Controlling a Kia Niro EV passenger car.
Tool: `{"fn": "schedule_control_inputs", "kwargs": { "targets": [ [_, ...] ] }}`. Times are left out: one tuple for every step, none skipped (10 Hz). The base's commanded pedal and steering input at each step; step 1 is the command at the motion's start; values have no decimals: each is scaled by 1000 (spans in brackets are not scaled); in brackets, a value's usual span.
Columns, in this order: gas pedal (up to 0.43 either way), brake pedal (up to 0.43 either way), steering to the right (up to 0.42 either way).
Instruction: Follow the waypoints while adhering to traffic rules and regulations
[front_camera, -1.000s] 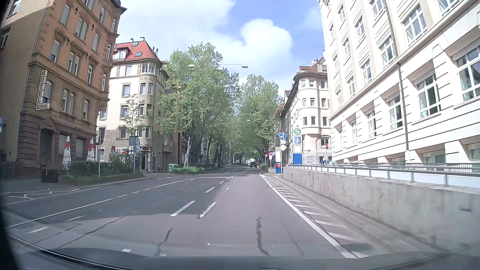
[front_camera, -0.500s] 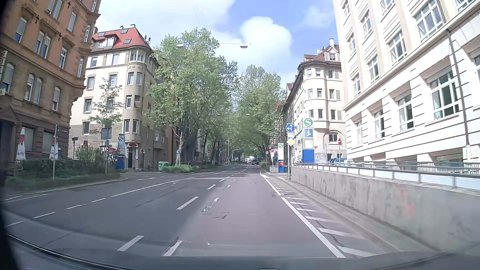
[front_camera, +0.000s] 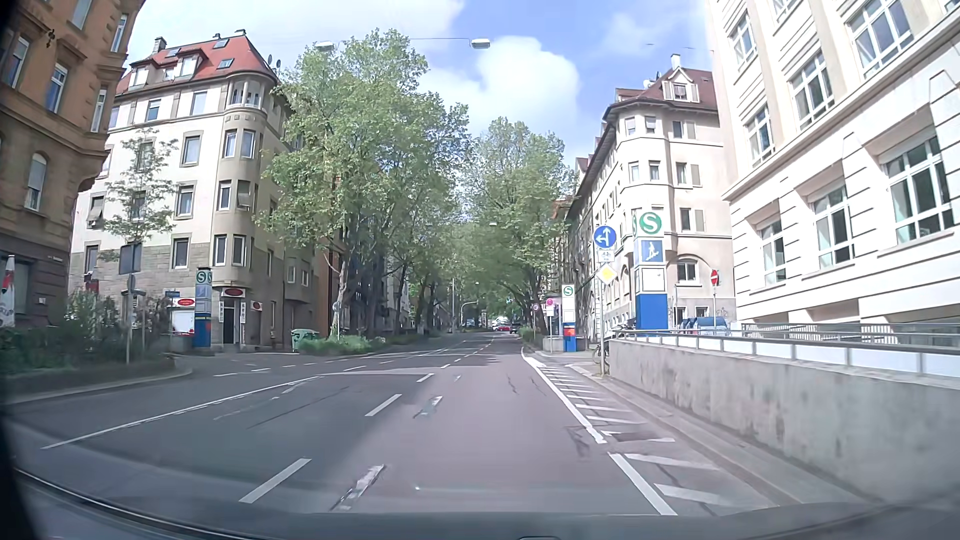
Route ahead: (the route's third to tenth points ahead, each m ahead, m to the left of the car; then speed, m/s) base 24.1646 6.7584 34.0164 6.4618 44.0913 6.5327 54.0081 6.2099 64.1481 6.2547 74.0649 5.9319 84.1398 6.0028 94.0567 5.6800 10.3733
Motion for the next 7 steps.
{"fn": "schedule_control_inputs", "kwargs": {
  "targets": [
    [138,0,1],
    [138,0,1],
    [138,0,2],
    [138,0,3],
    [138,0,4],
    [130,0,4],
    [130,0,4]
  ]
}}
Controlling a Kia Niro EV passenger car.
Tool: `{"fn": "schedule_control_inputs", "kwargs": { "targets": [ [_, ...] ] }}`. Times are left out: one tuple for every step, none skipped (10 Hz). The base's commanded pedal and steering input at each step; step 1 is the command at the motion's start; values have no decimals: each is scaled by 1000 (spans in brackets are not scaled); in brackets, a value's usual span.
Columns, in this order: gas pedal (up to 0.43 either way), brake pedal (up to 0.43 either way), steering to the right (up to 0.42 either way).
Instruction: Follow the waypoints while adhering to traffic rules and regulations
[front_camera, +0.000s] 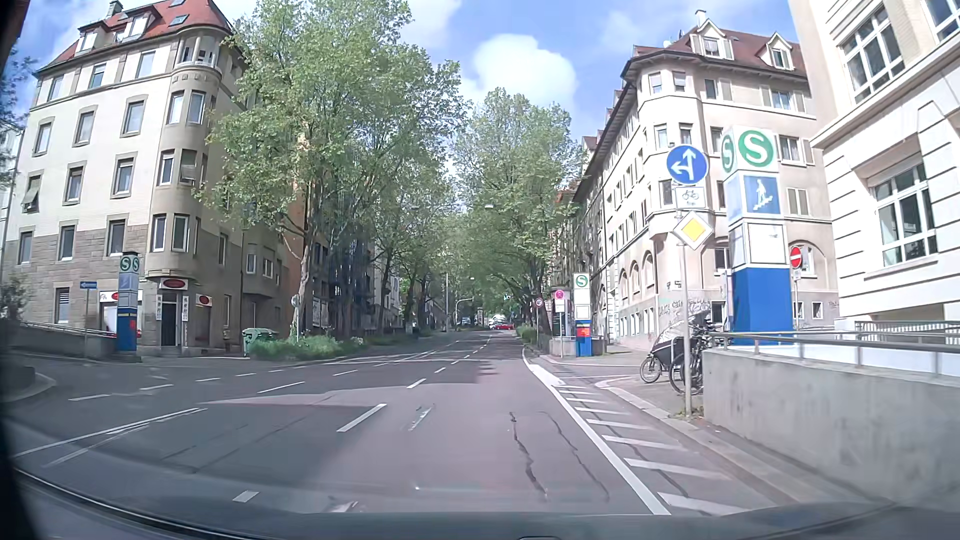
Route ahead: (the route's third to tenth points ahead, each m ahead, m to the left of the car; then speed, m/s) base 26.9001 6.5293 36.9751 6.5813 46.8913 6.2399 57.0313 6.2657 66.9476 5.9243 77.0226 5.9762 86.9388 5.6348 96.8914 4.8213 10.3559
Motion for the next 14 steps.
{"fn": "schedule_control_inputs", "kwargs": {
  "targets": [
    [130,0,4],
    [130,0,4],
    [130,0,4],
    [130,0,4],
    [130,0,3],
    [130,0,1],
    [130,0,1],
    [130,0,0],
    [130,0,0],
    [130,0,0],
    [130,0,0],
    [130,0,0],
    [130,0,0],
    [130,0,0]
  ]
}}
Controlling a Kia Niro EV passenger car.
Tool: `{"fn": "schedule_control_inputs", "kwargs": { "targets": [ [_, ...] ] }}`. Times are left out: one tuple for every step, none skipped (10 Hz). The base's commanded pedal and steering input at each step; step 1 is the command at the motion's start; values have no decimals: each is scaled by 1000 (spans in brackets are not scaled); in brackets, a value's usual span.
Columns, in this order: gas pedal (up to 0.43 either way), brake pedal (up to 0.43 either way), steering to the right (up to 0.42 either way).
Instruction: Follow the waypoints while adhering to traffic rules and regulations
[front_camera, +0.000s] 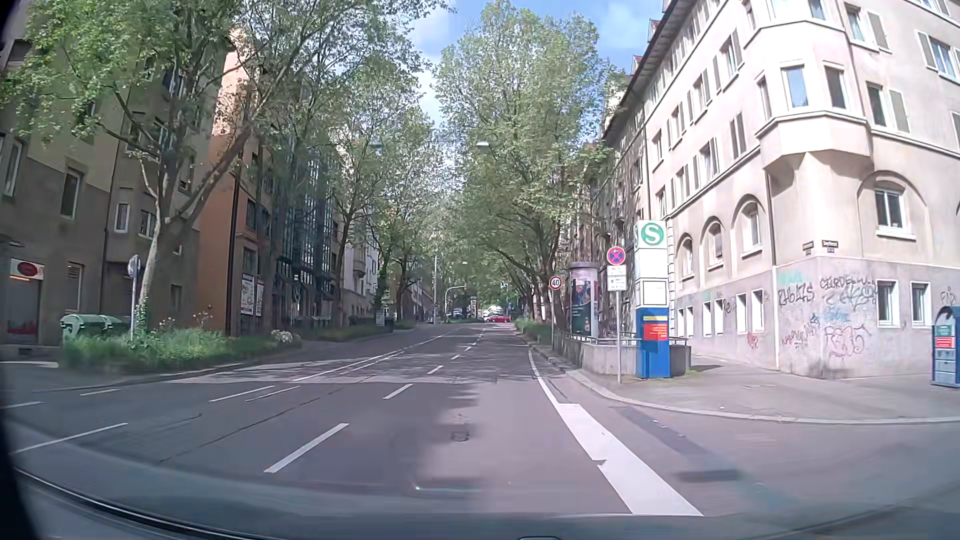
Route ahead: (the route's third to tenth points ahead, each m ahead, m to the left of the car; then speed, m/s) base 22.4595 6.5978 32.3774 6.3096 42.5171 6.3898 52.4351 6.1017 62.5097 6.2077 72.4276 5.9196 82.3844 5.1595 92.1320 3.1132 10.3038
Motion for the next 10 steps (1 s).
{"fn": "schedule_control_inputs", "kwargs": {
  "targets": [
    [130,0,0],
    [130,0,0],
    [130,0,0],
    [130,0,0],
    [130,0,0],
    [130,0,-1],
    [130,0,-1],
    [130,0,0],
    [130,0,-1],
    [130,0,-1]
  ]
}}
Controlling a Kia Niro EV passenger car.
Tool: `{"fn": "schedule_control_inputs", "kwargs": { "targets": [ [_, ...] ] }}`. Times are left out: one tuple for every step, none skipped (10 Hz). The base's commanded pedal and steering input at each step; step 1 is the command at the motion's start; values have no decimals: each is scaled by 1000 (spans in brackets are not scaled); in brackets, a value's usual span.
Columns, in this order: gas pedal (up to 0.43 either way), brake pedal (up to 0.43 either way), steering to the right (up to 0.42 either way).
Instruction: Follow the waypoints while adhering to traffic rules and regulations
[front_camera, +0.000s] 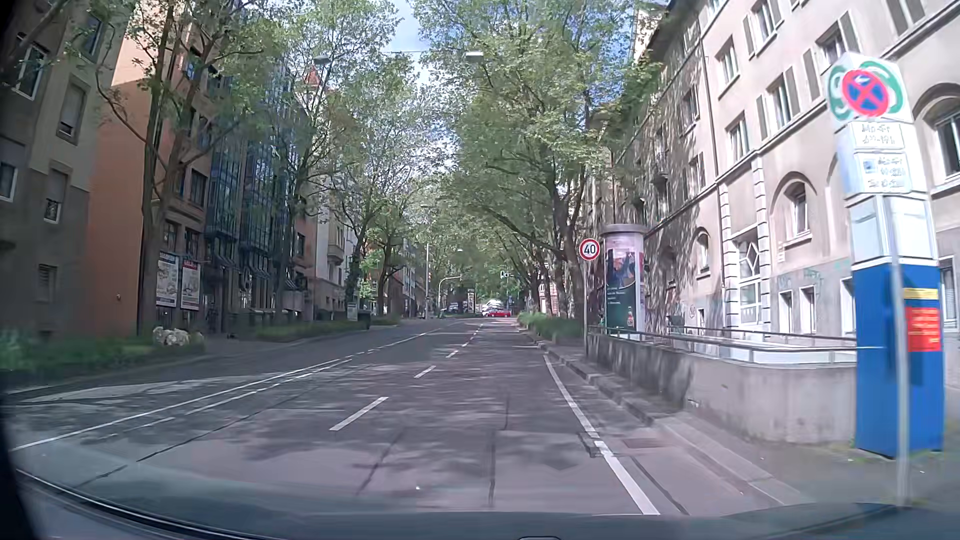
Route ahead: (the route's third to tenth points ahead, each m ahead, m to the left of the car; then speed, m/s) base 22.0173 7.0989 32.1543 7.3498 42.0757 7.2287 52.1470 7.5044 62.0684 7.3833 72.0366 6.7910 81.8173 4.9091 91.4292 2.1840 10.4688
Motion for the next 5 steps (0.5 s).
{"fn": "schedule_control_inputs", "kwargs": {
  "targets": [
    [130,0,-1],
    [130,0,0],
    [130,0,0],
    [130,0,0],
    [130,0,0]
  ]
}}
